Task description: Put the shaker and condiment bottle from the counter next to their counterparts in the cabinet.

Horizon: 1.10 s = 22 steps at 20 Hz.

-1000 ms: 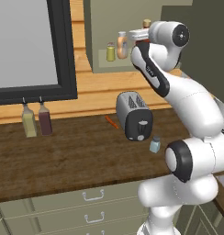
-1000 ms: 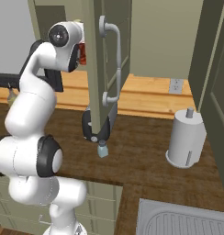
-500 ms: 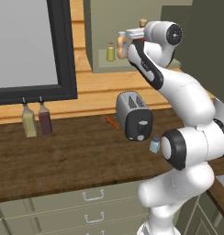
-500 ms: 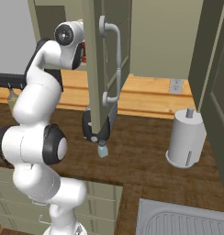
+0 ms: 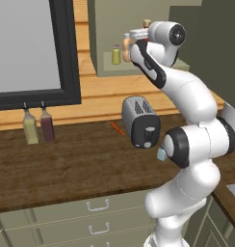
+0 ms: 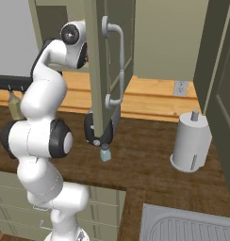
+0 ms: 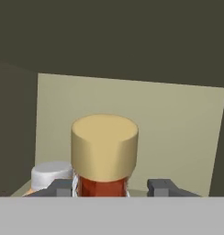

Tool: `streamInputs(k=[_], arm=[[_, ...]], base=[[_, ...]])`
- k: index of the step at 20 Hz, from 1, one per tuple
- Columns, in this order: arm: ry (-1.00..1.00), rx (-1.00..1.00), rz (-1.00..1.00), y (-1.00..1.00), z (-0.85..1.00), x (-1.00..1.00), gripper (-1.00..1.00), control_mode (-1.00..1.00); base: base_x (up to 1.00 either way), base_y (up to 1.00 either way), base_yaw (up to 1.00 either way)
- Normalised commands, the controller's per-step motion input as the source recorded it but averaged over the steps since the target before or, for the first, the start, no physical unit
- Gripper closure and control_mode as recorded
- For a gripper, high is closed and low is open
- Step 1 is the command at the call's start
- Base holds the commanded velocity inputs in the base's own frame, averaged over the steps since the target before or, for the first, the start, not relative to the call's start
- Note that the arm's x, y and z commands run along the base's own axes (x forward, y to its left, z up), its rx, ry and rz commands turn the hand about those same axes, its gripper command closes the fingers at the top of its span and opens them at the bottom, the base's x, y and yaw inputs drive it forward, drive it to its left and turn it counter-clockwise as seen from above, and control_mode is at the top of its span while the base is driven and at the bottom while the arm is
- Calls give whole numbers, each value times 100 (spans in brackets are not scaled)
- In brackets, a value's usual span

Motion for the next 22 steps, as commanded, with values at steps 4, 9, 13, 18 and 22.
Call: streamInputs(k=[4, 9, 13, 18, 22], arm=[[0, 0, 0, 0, 0, 26, -100, -100], [0, 0, 0, 0, 0, 18, -100, -100], [0, 0, 0, 0, 0, 9, -100, -100], [-8, 0, 0, 0, 0, -14, -100, -100], [-13, 0, 0, 0, 0, -41, -100, -100]], base=[[0, 0, 0], [0, 0, 0], [0, 0, 0], [0, 0, 0], [0, 0, 0]])
